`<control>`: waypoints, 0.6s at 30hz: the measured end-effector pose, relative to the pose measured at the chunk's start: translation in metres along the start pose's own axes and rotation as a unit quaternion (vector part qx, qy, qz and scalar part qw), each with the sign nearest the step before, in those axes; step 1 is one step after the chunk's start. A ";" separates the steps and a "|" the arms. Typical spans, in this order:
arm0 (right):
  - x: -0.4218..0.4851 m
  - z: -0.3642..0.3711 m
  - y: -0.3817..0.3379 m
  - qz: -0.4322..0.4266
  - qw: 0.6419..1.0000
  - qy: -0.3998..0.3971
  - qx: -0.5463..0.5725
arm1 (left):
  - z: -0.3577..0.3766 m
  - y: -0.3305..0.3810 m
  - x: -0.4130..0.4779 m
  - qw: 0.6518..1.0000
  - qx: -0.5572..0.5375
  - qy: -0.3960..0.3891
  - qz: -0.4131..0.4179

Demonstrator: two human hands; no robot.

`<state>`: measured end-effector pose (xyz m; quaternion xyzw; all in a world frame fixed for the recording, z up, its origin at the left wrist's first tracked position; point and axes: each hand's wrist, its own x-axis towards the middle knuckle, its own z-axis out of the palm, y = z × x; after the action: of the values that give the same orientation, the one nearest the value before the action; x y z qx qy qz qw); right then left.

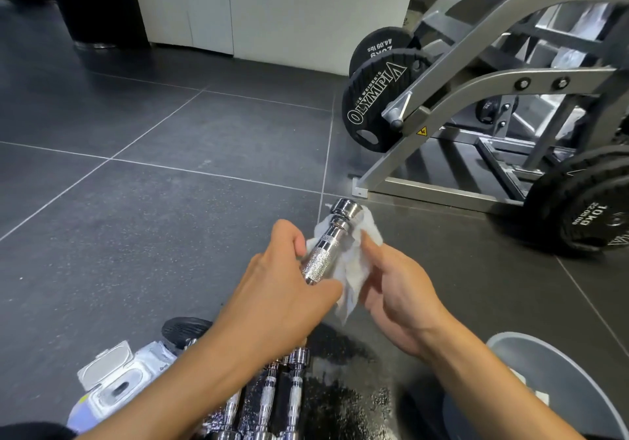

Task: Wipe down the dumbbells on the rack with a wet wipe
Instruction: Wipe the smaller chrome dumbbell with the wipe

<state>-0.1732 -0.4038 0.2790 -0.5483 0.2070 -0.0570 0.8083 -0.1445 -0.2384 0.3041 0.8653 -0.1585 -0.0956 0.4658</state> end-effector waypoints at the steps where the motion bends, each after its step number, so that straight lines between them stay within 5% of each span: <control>1: -0.002 -0.001 -0.002 -0.002 1.000 -0.029 -0.010 | -0.001 0.000 0.000 1.000 0.003 0.005 0.003; 9: -0.004 0.002 -0.008 0.038 0.993 -0.109 -0.035 | -0.001 0.002 -0.002 1.000 0.005 0.009 0.023; 18: 0.005 0.009 -0.002 0.020 0.962 -0.217 0.163 | 0.007 0.001 -0.006 0.989 0.069 -0.006 0.128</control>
<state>-0.1651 -0.3988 0.2824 -0.4041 0.0252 0.0468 0.9132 -0.1526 -0.2419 0.3009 0.8672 -0.2772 -0.0295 0.4126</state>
